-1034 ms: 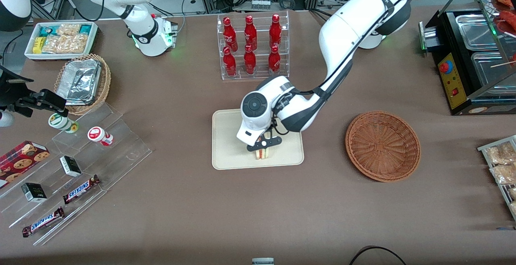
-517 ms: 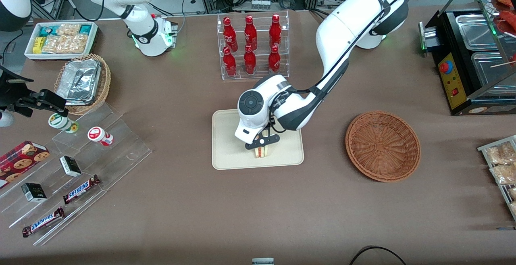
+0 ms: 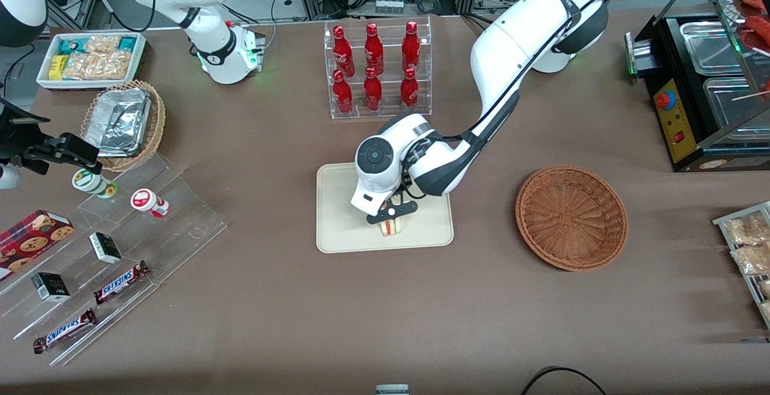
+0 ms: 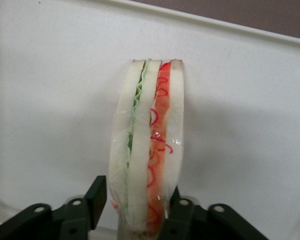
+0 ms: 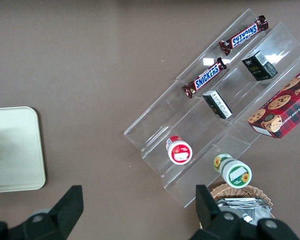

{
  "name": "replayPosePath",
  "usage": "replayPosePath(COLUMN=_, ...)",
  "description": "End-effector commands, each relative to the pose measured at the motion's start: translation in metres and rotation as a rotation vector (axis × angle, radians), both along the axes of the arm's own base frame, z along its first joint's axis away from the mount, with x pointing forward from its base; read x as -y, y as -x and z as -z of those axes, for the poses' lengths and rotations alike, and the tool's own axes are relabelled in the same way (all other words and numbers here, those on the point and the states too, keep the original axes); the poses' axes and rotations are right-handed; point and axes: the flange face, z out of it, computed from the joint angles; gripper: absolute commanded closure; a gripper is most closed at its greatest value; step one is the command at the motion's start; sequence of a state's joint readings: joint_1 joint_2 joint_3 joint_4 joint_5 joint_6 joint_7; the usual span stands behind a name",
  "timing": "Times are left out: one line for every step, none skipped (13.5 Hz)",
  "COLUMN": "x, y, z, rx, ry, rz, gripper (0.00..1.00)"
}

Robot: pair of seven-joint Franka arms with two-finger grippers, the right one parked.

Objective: Place sandwich from basket to tray
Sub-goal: 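Lower the sandwich onto the tray and open the left gripper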

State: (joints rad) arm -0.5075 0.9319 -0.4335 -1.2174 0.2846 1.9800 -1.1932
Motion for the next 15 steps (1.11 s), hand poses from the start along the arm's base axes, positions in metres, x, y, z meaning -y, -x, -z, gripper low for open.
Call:
replayPosePath(x=0.003, y=-0.005, z=-0.030, rx=0.033, ry=-0.011, rz=-0.015, gripper=0.00)
replayPosePath(x=-0.001, y=-0.006, z=-0.049, rx=0.035, ry=-0.020, rz=-0.010, gripper=0.00)
replayPosePath(x=-0.002, y=-0.005, z=-0.065, rx=0.033, ry=-0.017, rz=-0.013, gripper=0.00)
replayPosePath(x=-0.004, y=-0.004, z=-0.084, rx=0.033, ry=-0.015, rz=-0.018, gripper=0.00)
replayPosePath(x=-0.006, y=-0.002, z=-0.100, rx=0.037, ry=-0.022, rz=-0.016, gripper=0.00)
replayPosePath(x=-0.009, y=-0.002, z=-0.115, rx=0.044, ry=-0.029, rz=-0.017, gripper=0.00)
replayPosePath(x=-0.017, y=-0.005, z=-0.129, rx=0.048, ry=-0.031, rz=-0.013, gripper=0.00)
replayPosePath(x=-0.028, y=-0.010, z=-0.146, rx=0.038, ry=-0.020, rz=0.014, gripper=0.00)
replayPosePath(x=-0.038, y=-0.014, z=-0.158, rx=0.021, ry=-0.008, rz=0.043, gripper=0.00)
replayPosePath(x=-0.046, y=-0.012, z=-0.170, rx=0.011, ry=-0.029, rz=0.042, gripper=0.00)
replayPosePath(x=-0.057, y=-0.010, z=-0.182, rx=-0.006, ry=-0.068, rz=0.053, gripper=0.00)
replayPosePath(x=-0.079, y=-0.017, z=-0.188, rx=-0.027, ry=-0.105, rz=0.032, gripper=0.00)
replayPosePath(x=-0.104, y=-0.031, z=-0.196, rx=-0.032, ry=-0.109, rz=0.012, gripper=0.00)
replayPosePath(x=-0.134, y=-0.045, z=-0.207, rx=-0.035, ry=-0.096, rz=0.038, gripper=0.00)
replayPosePath(x=-0.160, y=-0.048, z=-0.220, rx=-0.040, ry=-0.088, rz=0.079, gripper=0.00)
